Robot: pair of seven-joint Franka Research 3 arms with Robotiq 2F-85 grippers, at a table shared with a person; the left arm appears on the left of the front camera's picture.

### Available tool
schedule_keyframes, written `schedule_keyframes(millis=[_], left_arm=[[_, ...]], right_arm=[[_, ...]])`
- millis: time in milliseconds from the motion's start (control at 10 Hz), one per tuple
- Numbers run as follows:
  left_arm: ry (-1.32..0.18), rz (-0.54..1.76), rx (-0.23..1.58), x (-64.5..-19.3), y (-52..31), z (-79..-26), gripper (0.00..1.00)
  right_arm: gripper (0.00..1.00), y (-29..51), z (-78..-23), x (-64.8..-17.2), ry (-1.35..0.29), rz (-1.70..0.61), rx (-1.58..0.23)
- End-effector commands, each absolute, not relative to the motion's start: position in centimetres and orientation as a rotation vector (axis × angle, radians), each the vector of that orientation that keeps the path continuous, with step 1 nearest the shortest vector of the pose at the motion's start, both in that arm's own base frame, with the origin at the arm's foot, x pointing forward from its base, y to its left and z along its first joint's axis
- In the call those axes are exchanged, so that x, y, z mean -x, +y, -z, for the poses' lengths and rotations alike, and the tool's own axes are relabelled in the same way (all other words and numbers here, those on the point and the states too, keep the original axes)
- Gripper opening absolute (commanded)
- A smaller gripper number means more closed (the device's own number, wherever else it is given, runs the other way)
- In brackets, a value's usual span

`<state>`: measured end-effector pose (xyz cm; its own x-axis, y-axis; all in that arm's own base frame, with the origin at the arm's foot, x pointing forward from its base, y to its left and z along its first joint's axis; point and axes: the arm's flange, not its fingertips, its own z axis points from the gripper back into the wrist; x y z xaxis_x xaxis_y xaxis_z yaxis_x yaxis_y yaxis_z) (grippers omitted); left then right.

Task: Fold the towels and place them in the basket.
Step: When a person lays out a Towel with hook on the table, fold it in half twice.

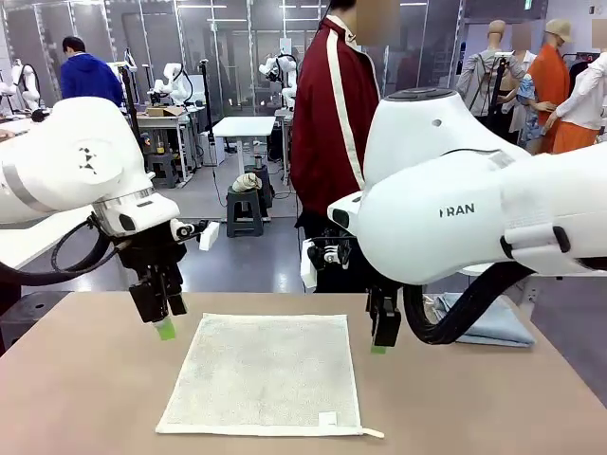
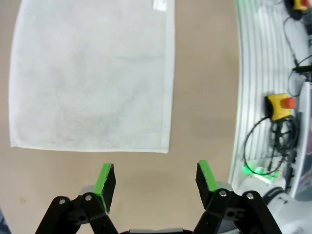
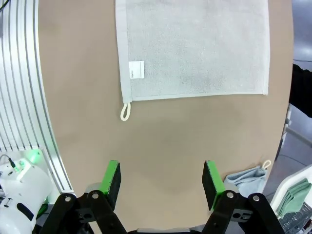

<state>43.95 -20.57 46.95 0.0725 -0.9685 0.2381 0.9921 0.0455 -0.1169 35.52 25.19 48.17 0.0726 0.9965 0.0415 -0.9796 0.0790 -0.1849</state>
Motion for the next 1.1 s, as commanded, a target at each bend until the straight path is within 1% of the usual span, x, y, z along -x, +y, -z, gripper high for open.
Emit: schedule_keyframes(millis=[0, 100, 400, 500, 700, 900, 1000], left_arm=[[-0.085, 1.491, 0.219, -44.0, -20.5, -47.1, 0.84], [-0.104, 1.501, 0.277, -43.9, -20.6, -46.9, 0.84], [-0.104, 1.501, 0.277, -43.9, -20.6, -46.9, 0.84], [-0.101, 1.502, 0.260, -44.0, -20.4, -46.8, 0.84], [-0.091, 1.463, 0.155, -42.6, -22.2, -44.9, 0.84], [-0.028, 1.435, 0.084, -41.4, -23.6, -42.9, 0.84], [-0.009, 1.425, 0.066, -40.9, -24.0, -41.9, 0.84]], right_arm=[[0.85, 25.3, -48.4, -35.2, -0.174, -1.486, 0.135], [0.85, 25.3, -48.4, -35.2, -0.174, -1.486, 0.135], [0.85, 25.3, -48.4, -35.2, -0.174, -1.486, 0.135], [0.85, 25.4, -48.3, -35.3, -0.175, -1.496, 0.123], [0.85, 26.2, -47.1, -34.7, -0.190, -1.503, 0.120], [0.85, 26.7, -45.0, -34.7, -0.167, -1.487, 0.128], [1.00, 26.9, -43.8, -34.6, -0.137, -1.472, 0.104]])
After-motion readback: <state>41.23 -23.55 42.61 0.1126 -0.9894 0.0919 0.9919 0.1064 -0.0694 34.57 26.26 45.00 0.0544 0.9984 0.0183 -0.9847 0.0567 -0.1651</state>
